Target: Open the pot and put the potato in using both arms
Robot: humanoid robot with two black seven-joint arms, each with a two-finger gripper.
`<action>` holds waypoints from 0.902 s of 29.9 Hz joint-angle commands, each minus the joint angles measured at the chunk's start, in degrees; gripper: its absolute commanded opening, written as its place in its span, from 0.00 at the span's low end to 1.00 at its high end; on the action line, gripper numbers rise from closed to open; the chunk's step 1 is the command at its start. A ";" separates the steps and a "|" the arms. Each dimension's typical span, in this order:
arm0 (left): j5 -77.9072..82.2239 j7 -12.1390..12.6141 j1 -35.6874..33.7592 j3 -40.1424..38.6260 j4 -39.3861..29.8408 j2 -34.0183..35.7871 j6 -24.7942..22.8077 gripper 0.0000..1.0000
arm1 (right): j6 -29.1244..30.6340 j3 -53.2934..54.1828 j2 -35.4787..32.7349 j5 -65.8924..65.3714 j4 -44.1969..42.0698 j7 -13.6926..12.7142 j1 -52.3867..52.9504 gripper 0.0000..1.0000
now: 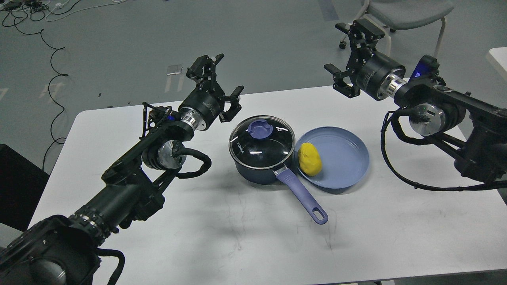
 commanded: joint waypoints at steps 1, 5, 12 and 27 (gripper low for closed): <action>0.02 -0.10 1.47 -0.13 -3.12 1.99 -0.66 0.98 | -0.11 0.05 0.65 -0.04 0.00 0.02 -0.04 1.00; -0.07 -0.01 1.91 -0.49 -4.27 3.05 -0.49 0.98 | 0.06 -0.04 0.74 -0.13 0.09 0.20 -0.04 1.00; -0.77 -0.80 1.91 -2.59 -4.27 4.11 -0.48 0.98 | 0.68 -0.12 0.74 -0.30 0.79 0.46 -0.48 1.00; -0.95 -0.98 1.56 -3.48 -4.36 6.39 -0.92 0.98 | 4.46 -0.12 0.12 -0.30 0.97 0.64 -2.15 1.00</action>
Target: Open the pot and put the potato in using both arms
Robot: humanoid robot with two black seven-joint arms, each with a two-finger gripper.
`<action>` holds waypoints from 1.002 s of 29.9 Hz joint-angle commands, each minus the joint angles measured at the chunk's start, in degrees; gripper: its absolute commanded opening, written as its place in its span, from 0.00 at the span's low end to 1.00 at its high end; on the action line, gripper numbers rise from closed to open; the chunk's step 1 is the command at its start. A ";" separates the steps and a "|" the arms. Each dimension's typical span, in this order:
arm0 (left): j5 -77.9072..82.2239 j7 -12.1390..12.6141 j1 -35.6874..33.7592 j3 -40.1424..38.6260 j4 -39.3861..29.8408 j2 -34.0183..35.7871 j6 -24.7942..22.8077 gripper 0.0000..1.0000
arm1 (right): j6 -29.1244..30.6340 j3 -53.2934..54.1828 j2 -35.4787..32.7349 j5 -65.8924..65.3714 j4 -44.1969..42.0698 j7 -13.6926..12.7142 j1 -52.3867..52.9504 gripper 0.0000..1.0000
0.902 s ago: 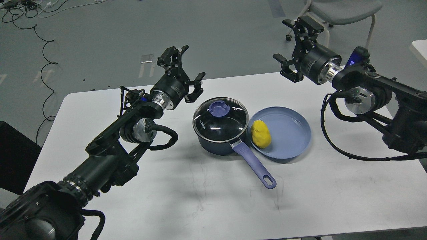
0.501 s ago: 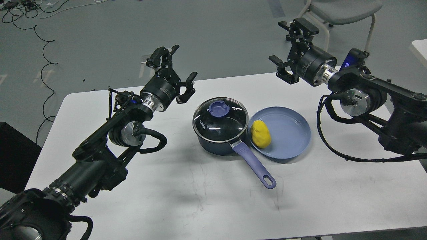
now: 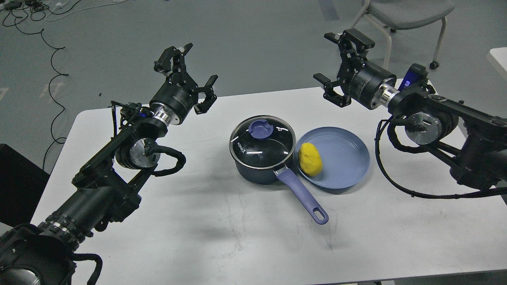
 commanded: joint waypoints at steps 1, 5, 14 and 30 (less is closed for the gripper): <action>-0.01 0.04 -0.03 0.01 0.00 0.22 -0.04 0.98 | 0.11 0.00 -0.23 0.00 -0.09 -0.09 -0.21 1.00; 0.17 0.04 0.06 0.63 0.00 0.04 0.22 0.98 | 0.11 0.00 -0.23 0.00 -0.18 -0.09 -0.56 1.00; 0.34 0.12 0.06 0.72 -0.09 0.13 0.14 0.98 | 0.11 0.09 -0.40 0.00 -0.27 -0.09 -1.09 1.00; 1.84 0.04 0.14 0.89 -2.99 1.98 -0.13 0.98 | 0.02 0.97 -1.90 0.00 -0.70 -0.26 -2.14 1.00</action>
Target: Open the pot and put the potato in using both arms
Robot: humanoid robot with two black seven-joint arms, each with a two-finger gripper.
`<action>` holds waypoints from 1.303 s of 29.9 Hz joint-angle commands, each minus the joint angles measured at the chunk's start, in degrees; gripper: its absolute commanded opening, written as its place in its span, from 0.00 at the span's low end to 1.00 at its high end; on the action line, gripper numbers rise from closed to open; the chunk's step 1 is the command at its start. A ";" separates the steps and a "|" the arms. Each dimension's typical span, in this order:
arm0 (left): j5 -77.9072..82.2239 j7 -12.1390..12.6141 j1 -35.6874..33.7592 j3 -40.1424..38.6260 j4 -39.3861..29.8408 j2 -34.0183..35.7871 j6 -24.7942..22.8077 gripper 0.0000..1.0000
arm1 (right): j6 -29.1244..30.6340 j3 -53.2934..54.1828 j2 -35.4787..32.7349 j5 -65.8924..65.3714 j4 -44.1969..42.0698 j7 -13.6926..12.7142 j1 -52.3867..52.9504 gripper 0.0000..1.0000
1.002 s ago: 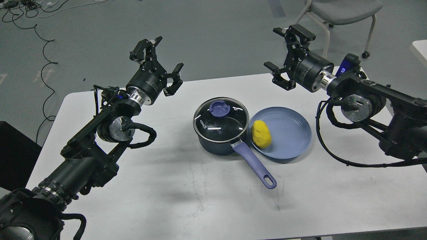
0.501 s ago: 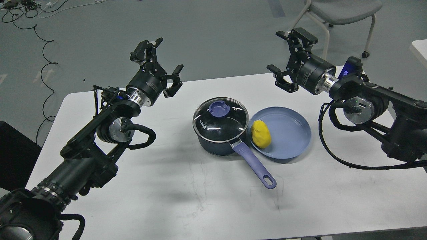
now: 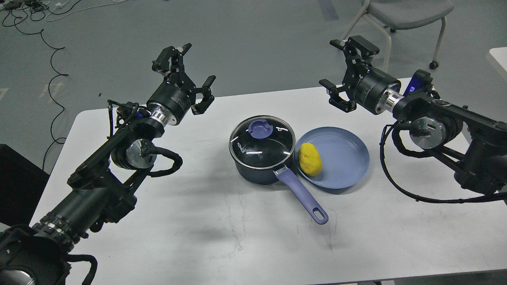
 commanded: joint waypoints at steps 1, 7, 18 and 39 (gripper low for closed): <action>2.86 0.05 -0.08 0.32 -2.35 0.93 0.53 0.98 | -0.44 0.89 -1.79 0.09 -0.19 0.09 -0.84 1.00; 16.49 -3.64 0.10 0.49 -6.93 4.45 1.06 0.98 | -0.27 4.50 -4.44 0.53 -0.28 0.09 -3.56 1.00; 59.27 -8.13 -0.08 8.65 -11.40 8.93 18.36 0.98 | -0.27 8.81 -6.19 0.70 -6.08 0.18 -7.52 1.00; 108.35 -8.04 -10.36 29.76 -6.51 5.09 30.42 0.98 | -0.62 9.69 -7.51 2.46 -6.43 0.27 -10.86 1.00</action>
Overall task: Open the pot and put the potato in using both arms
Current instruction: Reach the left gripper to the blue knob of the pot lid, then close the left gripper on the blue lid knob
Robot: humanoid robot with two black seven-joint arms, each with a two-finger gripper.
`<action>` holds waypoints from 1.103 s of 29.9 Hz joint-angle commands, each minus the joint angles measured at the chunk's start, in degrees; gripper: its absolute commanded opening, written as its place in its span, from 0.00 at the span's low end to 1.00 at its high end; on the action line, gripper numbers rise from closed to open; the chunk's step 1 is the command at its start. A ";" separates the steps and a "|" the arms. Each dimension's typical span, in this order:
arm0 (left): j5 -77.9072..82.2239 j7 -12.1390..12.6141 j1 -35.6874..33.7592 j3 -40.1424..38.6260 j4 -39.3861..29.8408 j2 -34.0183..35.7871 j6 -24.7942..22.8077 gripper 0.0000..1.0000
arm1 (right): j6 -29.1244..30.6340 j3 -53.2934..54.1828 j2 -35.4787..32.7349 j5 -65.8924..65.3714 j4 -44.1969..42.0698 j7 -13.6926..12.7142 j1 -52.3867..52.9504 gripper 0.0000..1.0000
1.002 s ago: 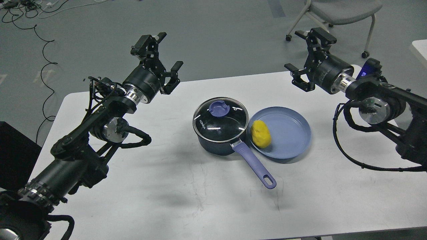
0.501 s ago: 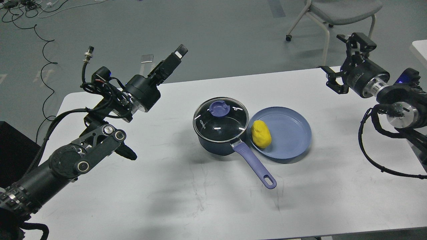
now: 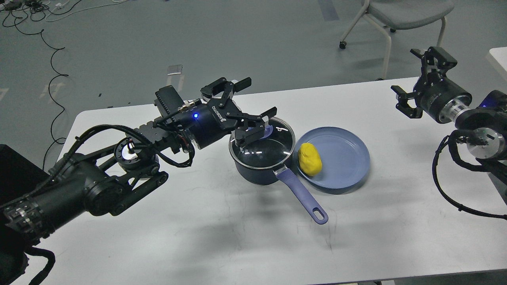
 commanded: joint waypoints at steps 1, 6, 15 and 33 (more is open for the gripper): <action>1.18 -0.05 -0.71 2.53 4.24 -2.78 0.07 0.98 | -0.11 0.00 -0.18 0.00 0.02 -0.01 -0.42 1.00; -0.57 -0.49 -0.10 2.70 8.63 -7.70 -0.02 0.98 | -0.11 0.00 -0.79 0.00 0.11 -0.01 -0.68 1.00; -2.77 -0.76 -0.01 3.58 11.01 -9.11 -0.28 0.98 | -0.11 0.08 -1.41 0.00 0.02 -0.01 -0.95 1.00; -3.04 -0.67 1.58 6.83 15.05 -9.37 0.42 0.98 | -0.11 0.08 -1.67 0.00 0.11 -0.01 -1.74 1.00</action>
